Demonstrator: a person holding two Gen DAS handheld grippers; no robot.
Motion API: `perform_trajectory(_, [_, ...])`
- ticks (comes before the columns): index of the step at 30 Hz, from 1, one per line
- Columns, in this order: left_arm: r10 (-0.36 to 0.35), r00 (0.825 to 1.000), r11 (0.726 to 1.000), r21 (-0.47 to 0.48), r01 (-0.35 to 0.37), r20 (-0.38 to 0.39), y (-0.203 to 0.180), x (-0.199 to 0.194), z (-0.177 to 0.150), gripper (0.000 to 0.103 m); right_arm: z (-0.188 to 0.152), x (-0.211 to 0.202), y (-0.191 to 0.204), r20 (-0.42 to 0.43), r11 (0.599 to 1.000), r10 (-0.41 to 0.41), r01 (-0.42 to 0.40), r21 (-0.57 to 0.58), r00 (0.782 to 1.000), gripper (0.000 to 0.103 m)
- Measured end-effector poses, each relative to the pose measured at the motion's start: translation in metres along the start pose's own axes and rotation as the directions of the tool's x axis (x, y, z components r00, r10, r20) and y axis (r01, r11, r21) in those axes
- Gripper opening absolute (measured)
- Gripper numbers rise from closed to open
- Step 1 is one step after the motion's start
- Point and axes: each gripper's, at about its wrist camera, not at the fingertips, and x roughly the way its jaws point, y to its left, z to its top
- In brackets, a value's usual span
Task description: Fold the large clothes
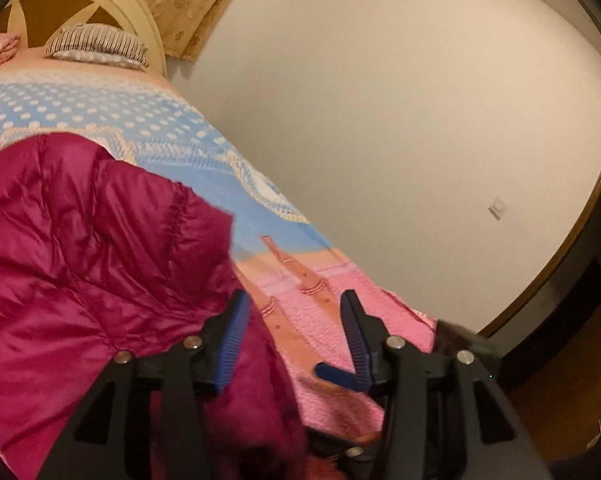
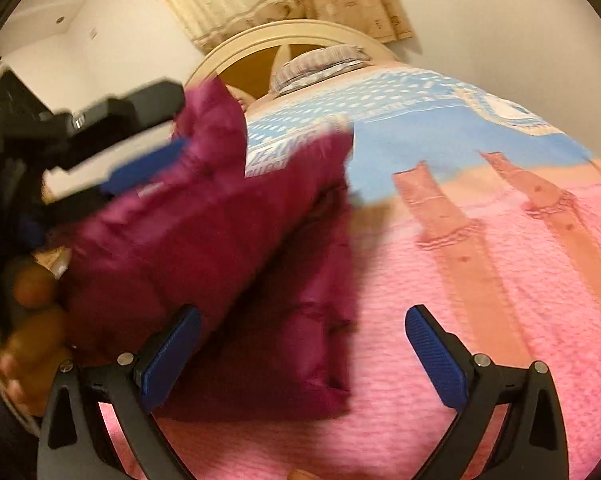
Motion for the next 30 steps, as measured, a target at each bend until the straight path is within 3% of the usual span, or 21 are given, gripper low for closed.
perform_trajectory(4, [-0.103, 0.995, 0.994, -0.026, 0.103, -0.009, 0.011, 0.003, -0.017, 0.049, -0.002, -0.015, -0.021, 0.032, 0.998, -0.01, 0.008, 0.065, 0.999, 0.101])
perform_trajectory(7, [-0.153, 0.988, 0.988, -0.028, 0.153, 0.013, 0.008, -0.009, -0.027, 0.049, 0.002, -0.028, -0.031, 0.095, 0.992, 0.041, -0.053, 0.119, 0.995, 0.102])
perform_trajectory(9, [-0.178, 0.984, 0.984, -0.022, 0.178, 0.033, 0.007, -0.019, -0.026, 0.049, 0.004, -0.037, -0.032, 0.141, 0.992, 0.06, -0.075, 0.1, 0.988, 0.101])
perform_trajectory(10, [-0.189, 0.981, 0.981, -0.026, 0.19, 0.048, 0.011, -0.027, -0.028, 0.049, 0.008, -0.039, -0.028, 0.156, 0.993, 0.074, -0.086, 0.076, 0.985, 0.095])
perform_trajectory(11, [-0.185, 0.981, 0.981, -0.039, 0.188, 0.059, 0.017, -0.034, -0.03, 0.053, 0.01, -0.041, -0.024, 0.164, 0.994, 0.086, -0.096, 0.055, 0.983, 0.087])
perform_trajectory(12, [-0.168, 0.984, 0.984, -0.052, 0.172, 0.063, 0.022, -0.036, -0.028, 0.054, 0.01, -0.045, -0.014, 0.178, 0.994, 0.106, -0.111, 0.02, 0.978, 0.085])
perform_trajectory(15, [-0.155, 0.984, 0.982, -0.094, 0.163, 0.082, 0.036, -0.047, -0.033, 0.054, 0.01, -0.046, 0.006, 0.174, 0.985, 0.175, -0.17, -0.042, 0.969, 0.084])
perform_trajectory(19, [-0.151, 0.976, 0.983, -0.084, 0.166, 0.155, 0.039, -0.074, -0.033, 0.056, 0.004, -0.051, 0.04, 0.163, 0.97, 0.23, -0.214, -0.113, 0.959, 0.084])
perform_trajectory(20, [-0.124, 0.975, 0.987, -0.08, 0.141, 0.186, 0.038, -0.085, -0.03, 0.068, 0.004, -0.05, 0.049, 0.153, 0.966, 0.243, -0.224, -0.13, 0.958, 0.084])
perform_trajectory(22, [-0.067, 0.969, 0.992, -0.085, 0.09, 0.239, 0.04, -0.097, -0.025, 0.079, 0.003, -0.041, 0.061, 0.126, 0.96, 0.255, -0.236, -0.151, 0.959, 0.084])
perform_trajectory(26, [0.032, 0.967, 0.995, -0.098, -0.007, 0.251, 0.055, -0.107, -0.017, 0.081, 0.006, -0.03, 0.082, 0.11, 0.968, 0.205, -0.185, -0.171, 0.973, 0.082])
perform_trajectory(27, [0.062, 0.97, 0.994, -0.106, -0.038, 0.237, 0.059, -0.104, -0.015, 0.081, 0.008, -0.026, 0.086, 0.085, 0.965, 0.217, -0.2, -0.169, 0.973, 0.076])
perform_trajectory(29, [0.11, 0.971, 0.99, -0.112, -0.088, 0.214, 0.064, -0.099, -0.013, 0.081, 0.008, -0.017, 0.09, 0.039, 0.968, 0.19, -0.181, -0.177, 0.981, 0.027])
perform_trajectory(30, [0.127, 0.971, 0.988, -0.114, -0.105, 0.204, 0.066, -0.096, -0.014, 0.081, 0.007, -0.015, 0.089, 0.033, 0.973, 0.155, -0.147, -0.178, 0.987, 0.021])
